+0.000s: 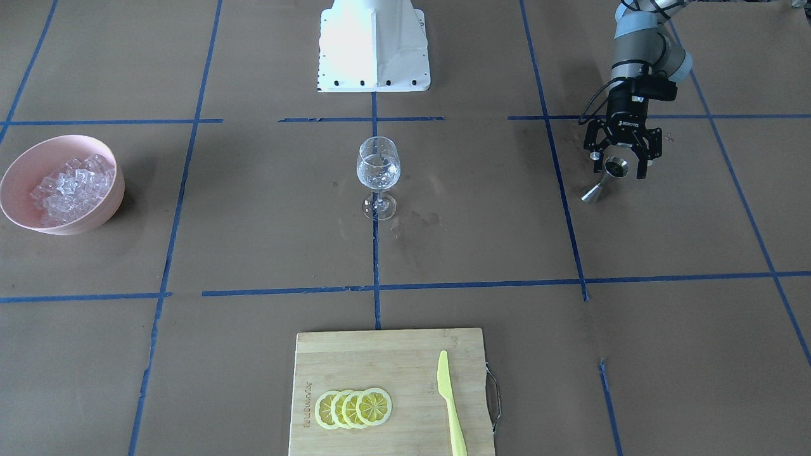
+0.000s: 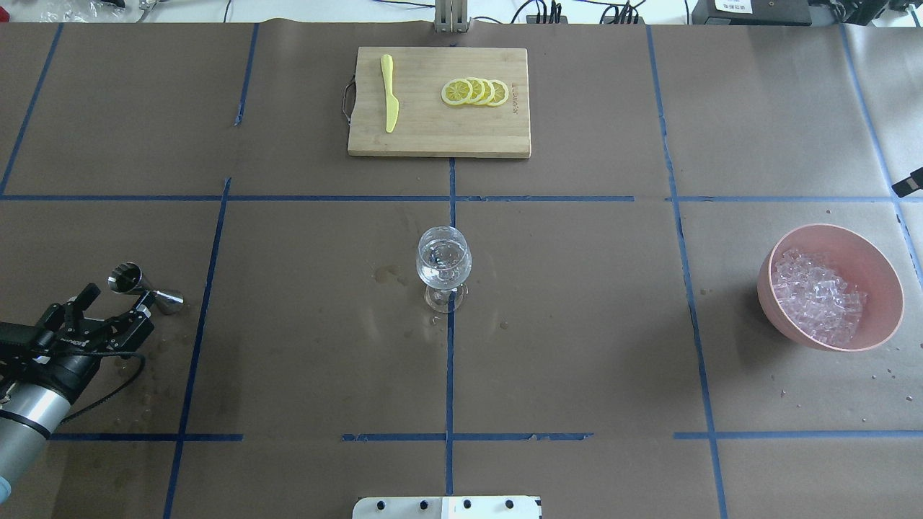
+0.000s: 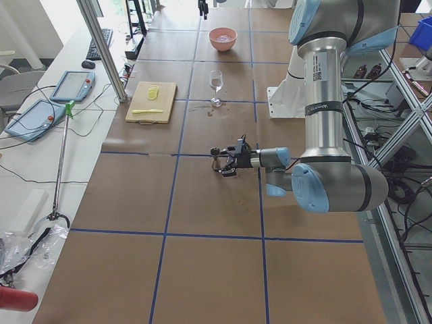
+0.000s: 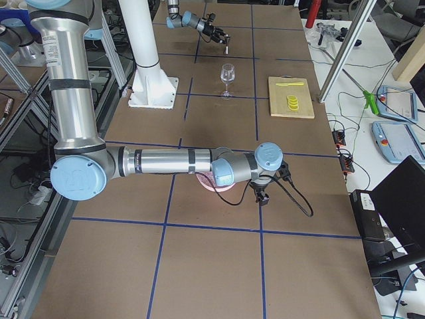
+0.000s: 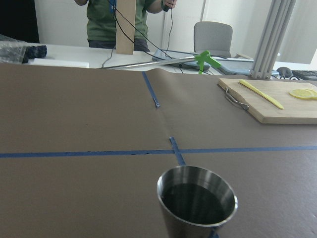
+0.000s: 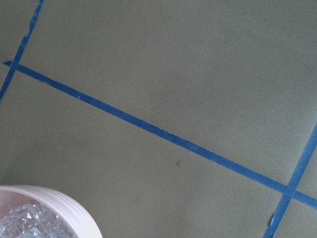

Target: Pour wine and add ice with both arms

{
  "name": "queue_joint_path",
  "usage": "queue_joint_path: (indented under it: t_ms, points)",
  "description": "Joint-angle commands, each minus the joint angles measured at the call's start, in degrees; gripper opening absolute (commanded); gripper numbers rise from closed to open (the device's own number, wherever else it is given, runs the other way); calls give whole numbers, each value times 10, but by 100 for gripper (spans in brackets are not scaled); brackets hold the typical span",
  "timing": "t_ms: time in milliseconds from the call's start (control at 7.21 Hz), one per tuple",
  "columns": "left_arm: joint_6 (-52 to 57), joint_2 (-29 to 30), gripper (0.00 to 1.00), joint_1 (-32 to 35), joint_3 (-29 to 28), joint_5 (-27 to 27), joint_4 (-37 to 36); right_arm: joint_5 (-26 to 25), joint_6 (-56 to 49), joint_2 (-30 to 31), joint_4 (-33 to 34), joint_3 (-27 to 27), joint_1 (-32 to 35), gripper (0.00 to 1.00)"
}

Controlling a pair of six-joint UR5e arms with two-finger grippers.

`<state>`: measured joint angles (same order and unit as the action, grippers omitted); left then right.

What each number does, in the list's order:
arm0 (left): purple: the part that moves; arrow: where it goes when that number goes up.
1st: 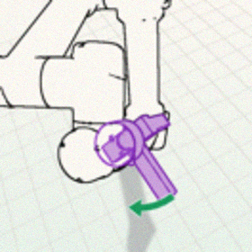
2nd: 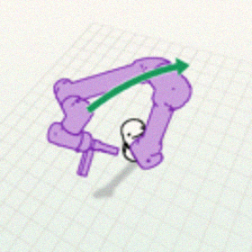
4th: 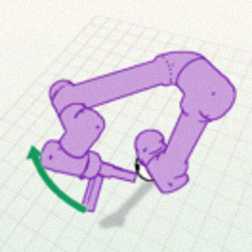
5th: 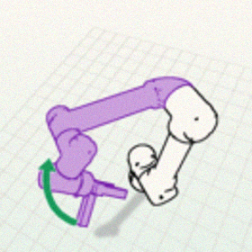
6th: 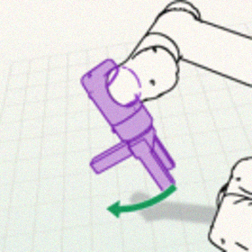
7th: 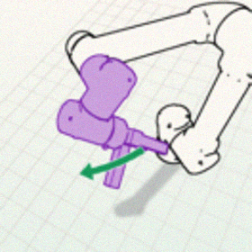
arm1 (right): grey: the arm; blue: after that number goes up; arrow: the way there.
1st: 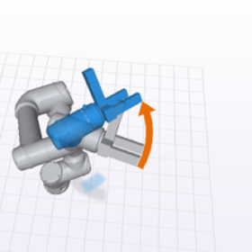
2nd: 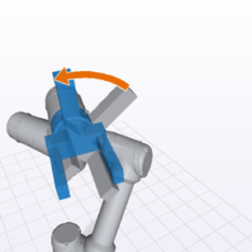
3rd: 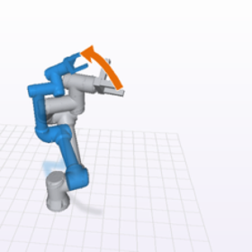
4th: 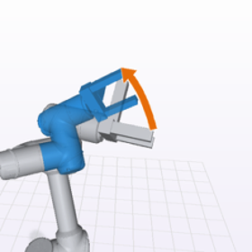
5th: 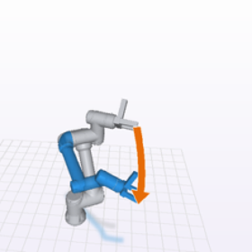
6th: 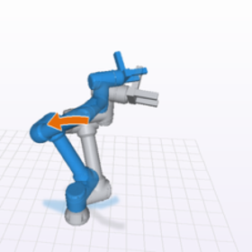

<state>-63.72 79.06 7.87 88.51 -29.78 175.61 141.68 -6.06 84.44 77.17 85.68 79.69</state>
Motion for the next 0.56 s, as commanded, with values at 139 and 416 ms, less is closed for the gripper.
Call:
queue_joint_path:
  t_ms: [139,416]
  points:
    - [3,51,99,0,-39,35,-3,0,0,-2,0,-8,-1,100]
    - [4,55,99,0,-47,35,-4,0,0,-2,0,-10,-1,100]
